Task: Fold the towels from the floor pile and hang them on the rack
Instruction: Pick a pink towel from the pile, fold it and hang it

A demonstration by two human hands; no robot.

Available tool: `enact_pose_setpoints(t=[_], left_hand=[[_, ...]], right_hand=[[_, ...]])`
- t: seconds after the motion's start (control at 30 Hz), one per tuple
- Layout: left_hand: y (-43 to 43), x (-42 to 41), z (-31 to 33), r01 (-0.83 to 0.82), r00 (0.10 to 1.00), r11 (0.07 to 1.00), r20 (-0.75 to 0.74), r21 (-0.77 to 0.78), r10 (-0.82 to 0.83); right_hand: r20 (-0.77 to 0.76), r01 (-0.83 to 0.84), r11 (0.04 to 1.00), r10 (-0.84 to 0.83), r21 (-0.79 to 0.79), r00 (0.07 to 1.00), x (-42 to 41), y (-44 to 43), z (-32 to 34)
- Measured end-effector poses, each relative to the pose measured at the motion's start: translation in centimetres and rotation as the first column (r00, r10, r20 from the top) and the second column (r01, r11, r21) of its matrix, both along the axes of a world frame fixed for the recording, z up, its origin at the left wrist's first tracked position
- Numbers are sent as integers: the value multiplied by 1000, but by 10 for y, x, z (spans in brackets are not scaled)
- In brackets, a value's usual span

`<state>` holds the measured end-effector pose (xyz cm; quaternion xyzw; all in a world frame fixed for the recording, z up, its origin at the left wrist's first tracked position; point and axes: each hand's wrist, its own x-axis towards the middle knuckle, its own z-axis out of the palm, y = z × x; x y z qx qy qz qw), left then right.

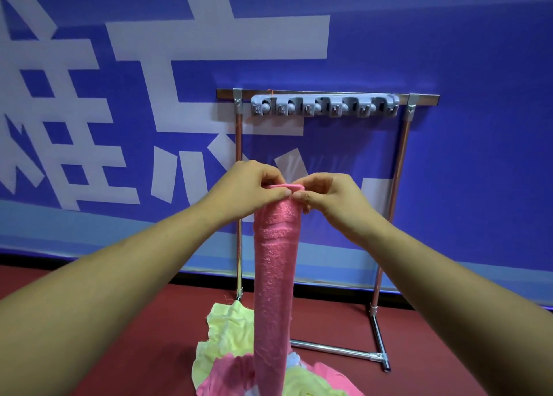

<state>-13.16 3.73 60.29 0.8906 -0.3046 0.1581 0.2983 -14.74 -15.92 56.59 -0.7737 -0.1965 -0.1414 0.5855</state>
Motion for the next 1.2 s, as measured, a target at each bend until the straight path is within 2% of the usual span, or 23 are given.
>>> enact_pose_setpoints(t=[0.17,0.27,0.37,0.47,0.53,0.67,0.77,0.9,1.03,1.13,1.2], left_hand=[[6,4,-3,-6,998,990,62,144,-3],[16,6,-1,54,996,977,-82,204,-38],[23,9,-4,124,968,989,-228,75,-104],[22,8,-10,81,963,993,-251,-88,-101],[20,6,-14,65,955,969,-268,-237,-130],[17,7,-24,45,963,925,-231,-378,-142],[11,7,-28,31,923,841,-307,-540,-231],[-1,1,-39,-4,886,871,-406,-491,-224],[-7,-2,-44,-56,927,828,-337,-557,-165],[-12,-3,-37,-103,936,803,-330,-587,-121],[-14,-2,-33,-125,940,786,-327,-605,-102]], right_hand=[[18,61,997,-60,-49,998,0,-2,0],[23,96,993,-95,-69,995,1,-7,-3],[16,101,991,-100,-87,995,2,-11,-6],[22,109,991,-107,-84,994,1,-9,-8],[27,122,991,-121,-55,992,1,-7,-8],[0,90,993,-90,80,996,2,-4,-9],[-35,73,982,-68,173,997,0,-1,-5],[-32,74,975,-68,210,997,0,2,0],[-64,108,942,-92,317,994,4,3,-3],[-164,3,867,91,498,982,2,7,-10],[-235,-92,835,256,543,938,0,7,-23]])
